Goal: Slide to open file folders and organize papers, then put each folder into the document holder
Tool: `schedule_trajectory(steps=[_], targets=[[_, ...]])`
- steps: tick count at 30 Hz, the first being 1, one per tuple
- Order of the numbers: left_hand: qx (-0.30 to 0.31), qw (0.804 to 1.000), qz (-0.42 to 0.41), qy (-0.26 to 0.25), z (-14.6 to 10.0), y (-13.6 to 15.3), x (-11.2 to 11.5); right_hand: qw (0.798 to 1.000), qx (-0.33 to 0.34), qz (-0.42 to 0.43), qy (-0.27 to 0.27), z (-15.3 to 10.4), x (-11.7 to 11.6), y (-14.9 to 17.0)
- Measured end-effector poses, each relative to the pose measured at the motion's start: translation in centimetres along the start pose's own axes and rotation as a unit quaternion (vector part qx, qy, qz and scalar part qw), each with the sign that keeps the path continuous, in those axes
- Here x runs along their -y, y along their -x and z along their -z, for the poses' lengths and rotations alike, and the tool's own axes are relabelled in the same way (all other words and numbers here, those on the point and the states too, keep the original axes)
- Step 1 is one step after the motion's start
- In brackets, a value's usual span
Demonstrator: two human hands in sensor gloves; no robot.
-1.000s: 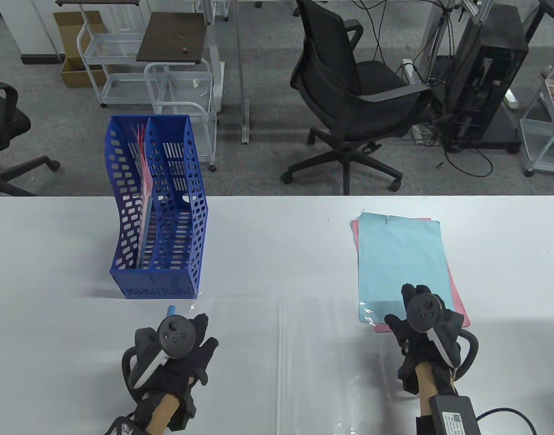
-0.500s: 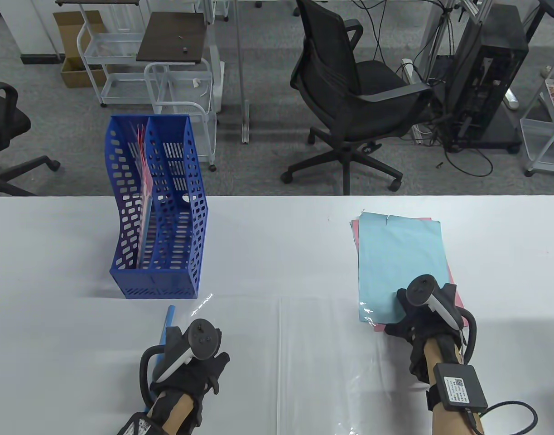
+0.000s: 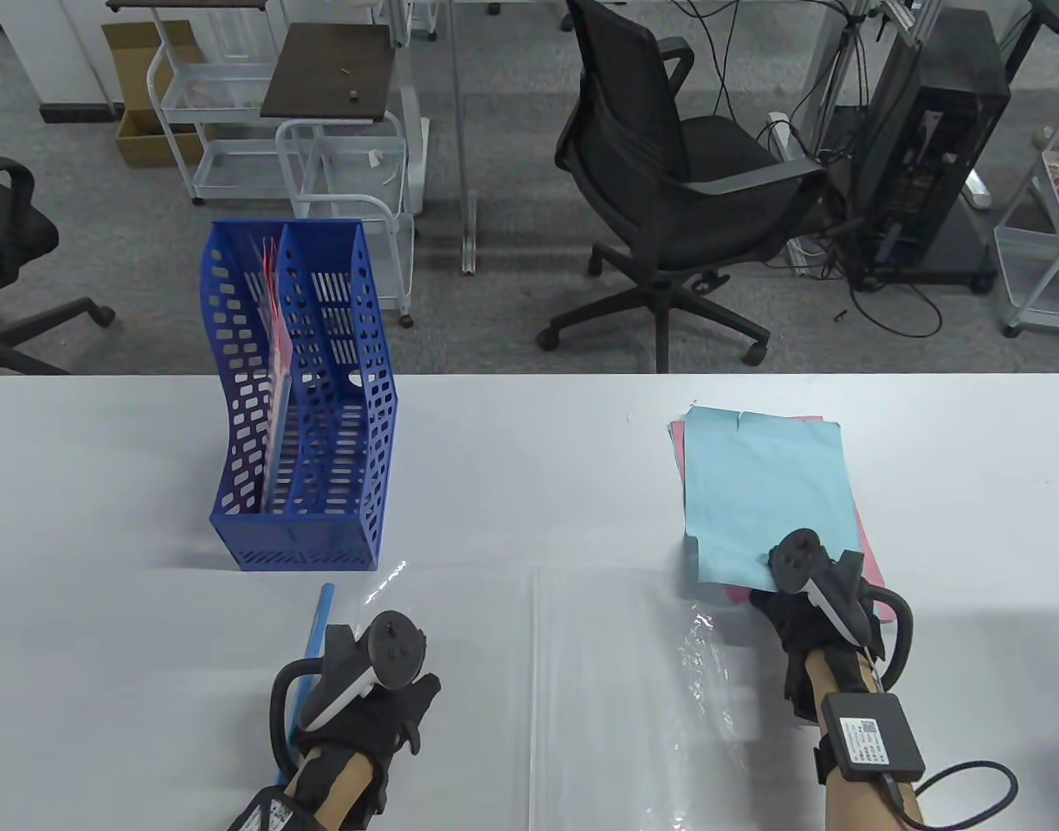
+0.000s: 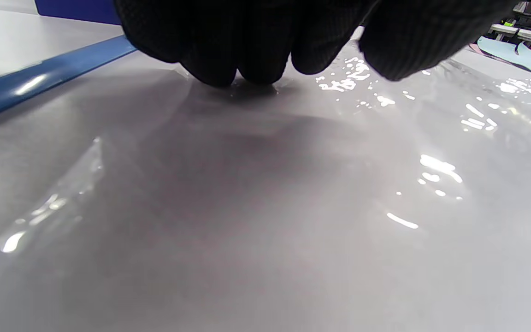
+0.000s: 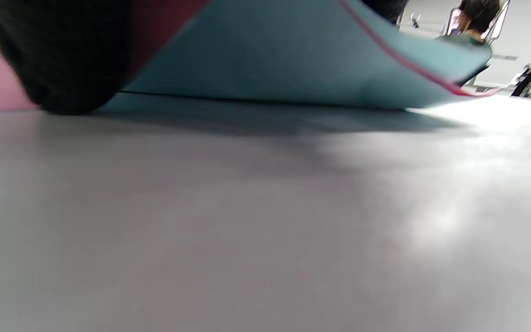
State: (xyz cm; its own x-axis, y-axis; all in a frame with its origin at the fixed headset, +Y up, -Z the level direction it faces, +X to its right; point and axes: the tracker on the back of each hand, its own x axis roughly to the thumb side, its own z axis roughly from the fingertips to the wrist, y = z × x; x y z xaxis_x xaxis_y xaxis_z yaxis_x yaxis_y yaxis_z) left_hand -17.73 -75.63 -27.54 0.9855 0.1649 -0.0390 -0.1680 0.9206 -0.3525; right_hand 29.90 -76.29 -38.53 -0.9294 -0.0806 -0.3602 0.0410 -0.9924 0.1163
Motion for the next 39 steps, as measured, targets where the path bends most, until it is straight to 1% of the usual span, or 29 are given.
schedule_trajectory(steps=[5, 6, 7, 10, 12, 15, 17, 19, 23, 26, 30, 32, 34, 37, 39], targets=[[0.001, 1.000, 0.003, 0.000, 0.1, 0.0, 0.0, 1.000, 0.004, -0.021, 0.016, 0.4, 0.3, 0.1], [0.001, 1.000, 0.004, 0.000, 0.1, 0.0, 0.0, 1.000, 0.012, -0.022, 0.011, 0.4, 0.4, 0.2], [0.001, 1.000, 0.004, 0.000, 0.1, 0.0, 0.0, 1.000, 0.020, -0.022, -0.009, 0.5, 0.5, 0.3], [0.002, 1.000, 0.000, 0.003, 0.1, 0.1, 0.0, 0.998, 0.034, -0.024, -0.043, 0.5, 0.6, 0.6], [0.003, 1.000, -0.006, 0.003, 0.1, 0.3, -0.1, 0.998, 0.039, -0.020, -0.046, 0.5, 0.7, 0.9], [0.004, 1.000, -0.013, 0.007, 0.2, 0.4, -0.1, 0.999, 0.034, 0.028, -0.019, 0.4, 0.7, 1.5], [0.004, 1.000, -0.014, 0.006, 0.2, 0.4, -0.1, 0.997, 0.039, 0.070, -0.011, 0.4, 0.8, 1.9], [0.004, 1.000, -0.013, 0.007, 0.2, 0.4, -0.1, 0.992, 0.046, 0.120, -0.001, 0.3, 1.0, 2.2], [0.004, 1.000, -0.013, 0.008, 0.2, 0.5, 0.0, 0.983, 0.034, 0.178, 0.030, 0.1, 1.7, 2.8], [0.006, 1.000, -0.016, 0.012, 0.3, 0.5, 0.0, 0.976, 0.025, 0.209, 0.064, -0.3, 2.7, 3.0], [0.000, 1.000, -0.021, 0.009, 0.2, 0.6, -0.1, 0.965, 0.027, 0.241, 0.104, -1.4, 4.5, 2.3], [0.000, 0.999, -0.035, 0.005, -0.1, 0.7, -0.3, 0.957, 0.034, 0.259, 0.126, -2.1, 5.5, 1.7], [0.008, 0.999, -0.052, -0.013, -0.6, 0.6, -0.9, 0.946, 0.048, 0.287, 0.146, -3.0, 6.6, 1.1], [0.045, 0.992, -0.113, -0.045, -1.4, 0.4, -1.5, 0.917, 0.087, 0.358, 0.152, -4.7, 8.1, -0.1], [0.085, 0.979, -0.180, -0.042, -1.6, 0.2, -1.4, 0.889, 0.118, 0.416, 0.148, -5.9, 8.7, -0.9]])
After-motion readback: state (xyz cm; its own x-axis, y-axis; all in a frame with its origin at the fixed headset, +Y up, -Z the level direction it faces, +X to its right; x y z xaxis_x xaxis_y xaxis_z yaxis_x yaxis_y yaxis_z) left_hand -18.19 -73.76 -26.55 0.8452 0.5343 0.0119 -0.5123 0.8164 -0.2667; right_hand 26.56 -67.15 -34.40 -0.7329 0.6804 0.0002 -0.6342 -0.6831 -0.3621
